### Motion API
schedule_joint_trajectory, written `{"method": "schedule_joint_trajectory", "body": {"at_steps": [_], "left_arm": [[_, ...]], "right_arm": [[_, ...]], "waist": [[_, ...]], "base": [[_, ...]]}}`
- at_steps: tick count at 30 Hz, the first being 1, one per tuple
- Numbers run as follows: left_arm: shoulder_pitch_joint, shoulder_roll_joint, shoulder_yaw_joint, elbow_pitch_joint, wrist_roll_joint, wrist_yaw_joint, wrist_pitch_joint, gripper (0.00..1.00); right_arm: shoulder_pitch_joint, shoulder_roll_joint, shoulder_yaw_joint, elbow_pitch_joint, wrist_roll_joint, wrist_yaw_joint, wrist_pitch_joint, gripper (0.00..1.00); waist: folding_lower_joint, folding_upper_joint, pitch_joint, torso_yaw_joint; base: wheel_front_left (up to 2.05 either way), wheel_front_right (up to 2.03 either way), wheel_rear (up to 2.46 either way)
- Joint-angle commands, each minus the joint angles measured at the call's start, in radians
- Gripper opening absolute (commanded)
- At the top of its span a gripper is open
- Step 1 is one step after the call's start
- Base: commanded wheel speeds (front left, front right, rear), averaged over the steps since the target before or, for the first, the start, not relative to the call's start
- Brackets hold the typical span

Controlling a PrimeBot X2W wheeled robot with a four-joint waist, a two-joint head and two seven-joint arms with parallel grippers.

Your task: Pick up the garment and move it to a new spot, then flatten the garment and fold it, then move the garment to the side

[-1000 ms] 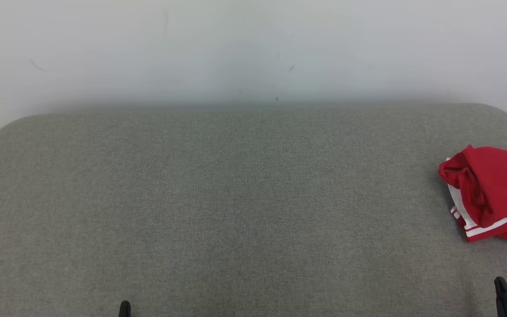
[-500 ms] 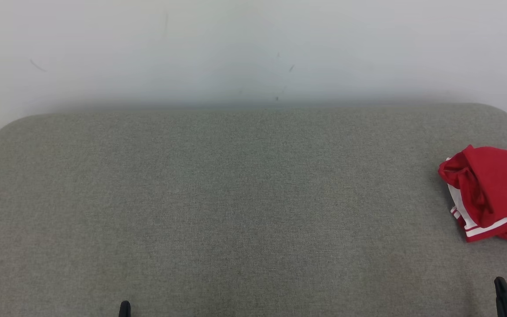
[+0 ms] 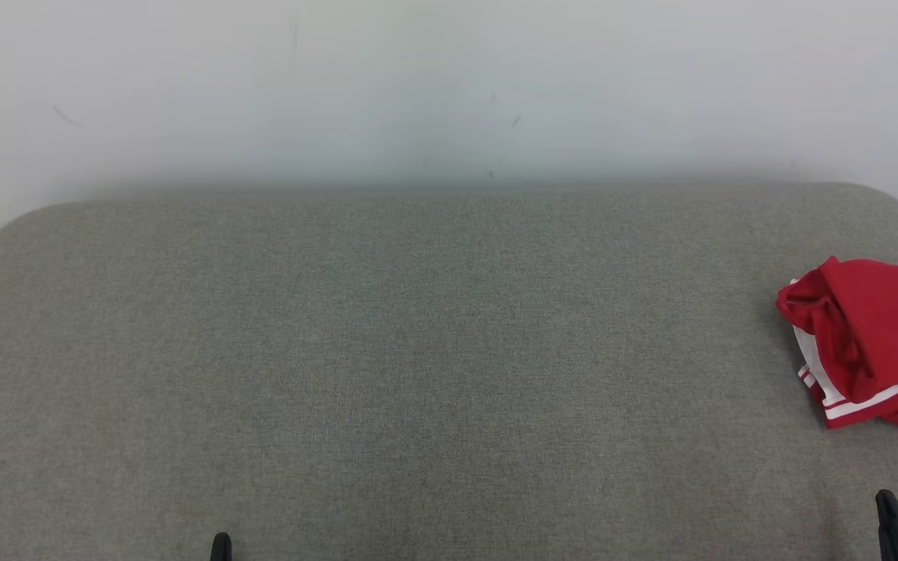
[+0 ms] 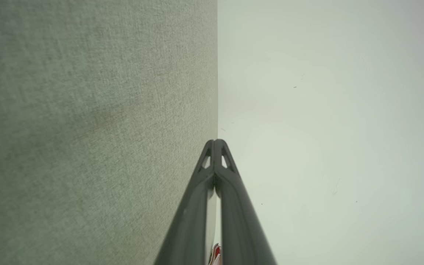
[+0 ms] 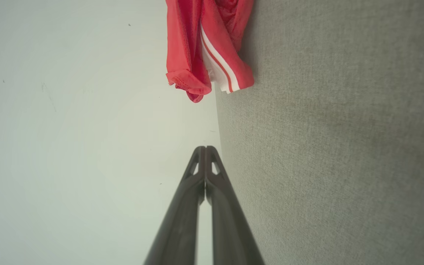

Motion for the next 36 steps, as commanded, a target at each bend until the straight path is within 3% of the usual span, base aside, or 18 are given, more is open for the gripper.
{"method": "schedule_joint_trajectory", "body": {"at_steps": [1,36], "left_arm": [[0.013,0.0,0.003,0.0,-0.003,-0.003,0.003,0.0],[0.013,0.0,0.003,0.0,-0.003,-0.003,0.003,0.0]], "right_arm": [[-0.003,0.002,-0.001,0.001,0.008,-0.001,0.001,0.0],[-0.003,0.002,0.0,0.001,0.008,-0.001,0.001,0.0]], "waist": [[0.0,-0.0001,0.0,0.0],[0.0,-0.0001,0.0,0.0]], "base": [[0.0,0.0,0.0],[0.0,0.0,0.0]]}}
